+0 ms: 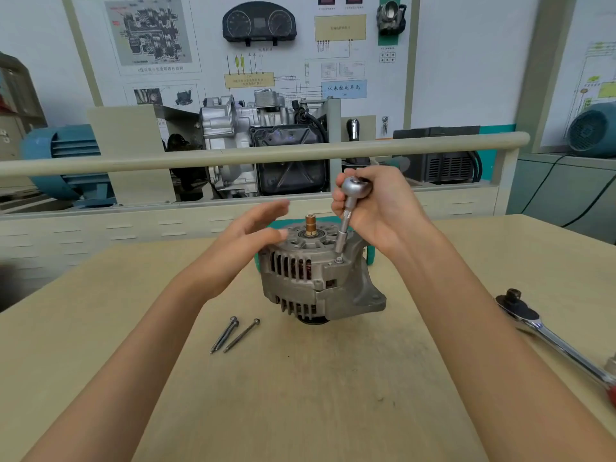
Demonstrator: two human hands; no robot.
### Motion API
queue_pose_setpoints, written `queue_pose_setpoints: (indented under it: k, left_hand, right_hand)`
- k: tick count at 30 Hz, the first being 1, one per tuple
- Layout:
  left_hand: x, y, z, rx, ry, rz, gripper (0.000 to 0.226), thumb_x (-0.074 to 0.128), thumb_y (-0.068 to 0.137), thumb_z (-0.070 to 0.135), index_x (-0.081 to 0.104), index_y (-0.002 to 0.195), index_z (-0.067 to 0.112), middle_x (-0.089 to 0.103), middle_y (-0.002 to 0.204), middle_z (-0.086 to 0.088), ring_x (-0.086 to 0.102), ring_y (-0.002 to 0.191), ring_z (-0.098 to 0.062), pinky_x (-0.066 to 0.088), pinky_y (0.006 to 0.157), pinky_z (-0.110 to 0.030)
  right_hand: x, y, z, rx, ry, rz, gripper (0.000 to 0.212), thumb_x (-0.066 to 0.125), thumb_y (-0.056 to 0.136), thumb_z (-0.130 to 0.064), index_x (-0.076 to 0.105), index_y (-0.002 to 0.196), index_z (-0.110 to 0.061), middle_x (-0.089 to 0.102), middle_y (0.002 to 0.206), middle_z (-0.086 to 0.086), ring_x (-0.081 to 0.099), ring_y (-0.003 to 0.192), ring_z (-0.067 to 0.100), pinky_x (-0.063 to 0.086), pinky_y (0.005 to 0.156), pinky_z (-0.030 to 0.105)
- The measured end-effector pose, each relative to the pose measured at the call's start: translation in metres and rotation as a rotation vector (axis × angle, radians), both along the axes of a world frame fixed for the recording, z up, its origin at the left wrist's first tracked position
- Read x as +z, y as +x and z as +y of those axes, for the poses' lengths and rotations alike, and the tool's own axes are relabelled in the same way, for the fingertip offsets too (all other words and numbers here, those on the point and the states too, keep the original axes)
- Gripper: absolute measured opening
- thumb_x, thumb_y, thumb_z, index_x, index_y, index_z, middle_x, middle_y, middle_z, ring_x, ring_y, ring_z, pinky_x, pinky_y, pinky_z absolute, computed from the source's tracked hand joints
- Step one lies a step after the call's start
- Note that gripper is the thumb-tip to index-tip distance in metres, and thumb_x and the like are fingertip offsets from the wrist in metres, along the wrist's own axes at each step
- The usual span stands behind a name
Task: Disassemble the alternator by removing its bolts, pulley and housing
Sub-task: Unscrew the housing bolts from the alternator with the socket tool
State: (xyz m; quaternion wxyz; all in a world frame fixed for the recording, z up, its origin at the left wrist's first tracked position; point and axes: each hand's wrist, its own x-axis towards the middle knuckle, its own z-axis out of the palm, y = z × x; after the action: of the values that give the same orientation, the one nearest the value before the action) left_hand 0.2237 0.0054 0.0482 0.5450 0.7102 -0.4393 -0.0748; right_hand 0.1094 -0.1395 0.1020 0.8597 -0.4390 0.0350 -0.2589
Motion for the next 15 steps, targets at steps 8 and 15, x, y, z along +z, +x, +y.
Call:
queue_pose_setpoints:
  k: [8, 15]
  left_hand:
    - [0.0, -0.024, -0.015, -0.003, 0.001, -0.238, 0.026, 0.061, 0.092, 0.02, 0.064, 0.103, 0.044, 0.056, 0.12, 0.017, 0.05, 0.111, 0.011, 0.039, 0.091, -0.008]
    - [-0.004, -0.037, -0.025, 0.011, -0.075, -0.244, 0.025, 0.06, 0.092, 0.015, 0.069, 0.093, 0.038, 0.066, 0.107, 0.015, 0.058, 0.101, 0.006, 0.044, 0.089, -0.01]
  right_hand:
    - [-0.001, -0.001, 0.001, 0.009, 0.094, 0.037, 0.026, 0.03, 0.097, -0.003, 0.046, 0.078, -0.005, 0.052, 0.058, 0.003, 0.053, 0.054, 0.014, 0.038, 0.054, 0.021]
    - [-0.002, 0.002, 0.003, 0.046, 0.058, 0.064, 0.028, 0.031, 0.097, -0.003, 0.048, 0.074, -0.006, 0.052, 0.059, 0.005, 0.051, 0.051, 0.012, 0.038, 0.053, 0.02]
